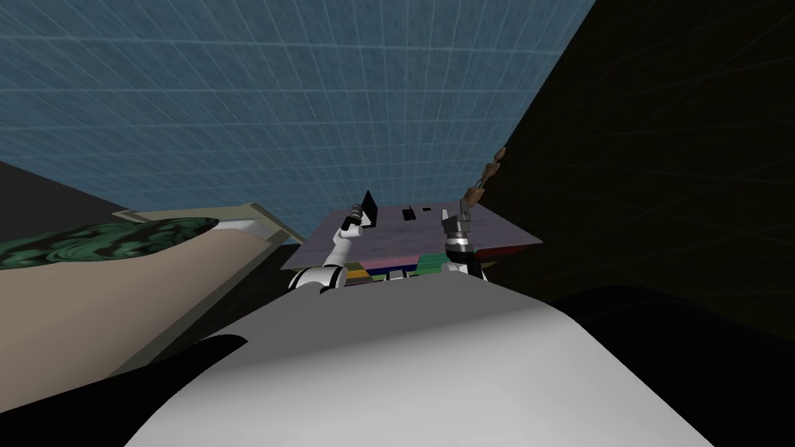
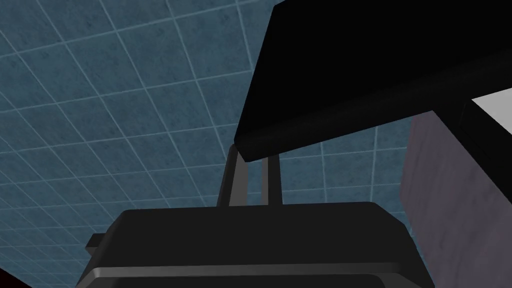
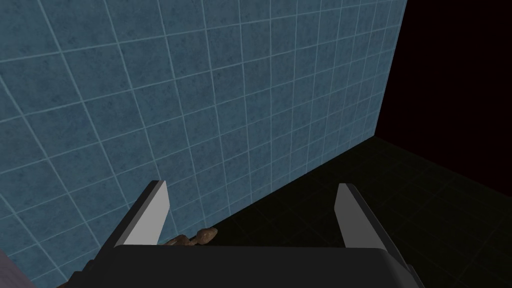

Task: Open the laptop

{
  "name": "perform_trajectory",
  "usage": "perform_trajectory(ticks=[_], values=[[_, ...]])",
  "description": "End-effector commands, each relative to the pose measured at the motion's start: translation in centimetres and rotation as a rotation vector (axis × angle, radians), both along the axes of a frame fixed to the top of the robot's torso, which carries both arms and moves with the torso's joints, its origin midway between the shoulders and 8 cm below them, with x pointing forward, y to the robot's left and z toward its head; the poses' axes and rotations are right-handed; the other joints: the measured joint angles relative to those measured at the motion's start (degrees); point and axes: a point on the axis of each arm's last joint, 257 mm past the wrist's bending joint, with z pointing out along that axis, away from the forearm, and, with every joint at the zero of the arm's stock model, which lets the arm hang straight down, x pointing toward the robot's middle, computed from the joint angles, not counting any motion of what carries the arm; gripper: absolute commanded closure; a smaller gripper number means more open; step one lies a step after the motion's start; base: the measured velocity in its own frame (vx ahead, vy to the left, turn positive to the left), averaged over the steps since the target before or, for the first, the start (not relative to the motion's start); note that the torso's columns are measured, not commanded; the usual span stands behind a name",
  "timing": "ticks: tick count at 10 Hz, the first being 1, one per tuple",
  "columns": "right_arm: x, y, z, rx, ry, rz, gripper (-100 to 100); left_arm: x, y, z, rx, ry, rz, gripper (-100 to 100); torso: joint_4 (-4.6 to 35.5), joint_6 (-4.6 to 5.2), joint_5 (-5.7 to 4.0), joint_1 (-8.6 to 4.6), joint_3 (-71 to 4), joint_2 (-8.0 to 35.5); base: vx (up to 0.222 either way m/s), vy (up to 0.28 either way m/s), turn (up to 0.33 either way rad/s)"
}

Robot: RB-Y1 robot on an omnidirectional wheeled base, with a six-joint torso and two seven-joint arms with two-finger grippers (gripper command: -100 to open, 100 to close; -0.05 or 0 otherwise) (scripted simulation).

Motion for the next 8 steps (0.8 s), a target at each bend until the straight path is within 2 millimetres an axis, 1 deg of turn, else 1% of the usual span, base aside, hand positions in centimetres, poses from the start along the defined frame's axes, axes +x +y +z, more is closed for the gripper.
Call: perform_trajectory(ticks=[1, 3, 6, 8], values=[[0.0, 0.0, 0.0, 0.0, 0.0, 0.0, 0, -0.9, -0.7, -2.1, -0.129, 0.013, 0.004, 100, 0.05, 0.19, -0.07, -0.12, 0.02, 0.0, 0.034, 0.136, -0.011], [0.0, 0.0, 0.0, 0.0, 0.0, 0.0, 0, -1.6, -1.1, -3.5, -0.214, 0.021, 0.01, 100, -0.04, 0.43, -0.04, -0.14, -0.07, -0.12, 0.019, 0.155, -0.045], [0.0, 0.0, 0.0, 0.0, 0.0, 0.0, 0, -2.6, -1.7, -5.6, -0.342, 0.033, 0.024, 100, -0.16, 0.58, -0.08, -0.41, -0.16, -0.26, 0.018, 0.109, -0.063], [0.0, 0.0, 0.0, 0.0, 0.0, 0.0, 0, -3.4, -2.0, -7.0, -0.427, 0.041, 0.037, 100, -0.28, 0.61, -0.01, -0.4, -0.11, -0.17, 0.003, 0.104, -0.006]])
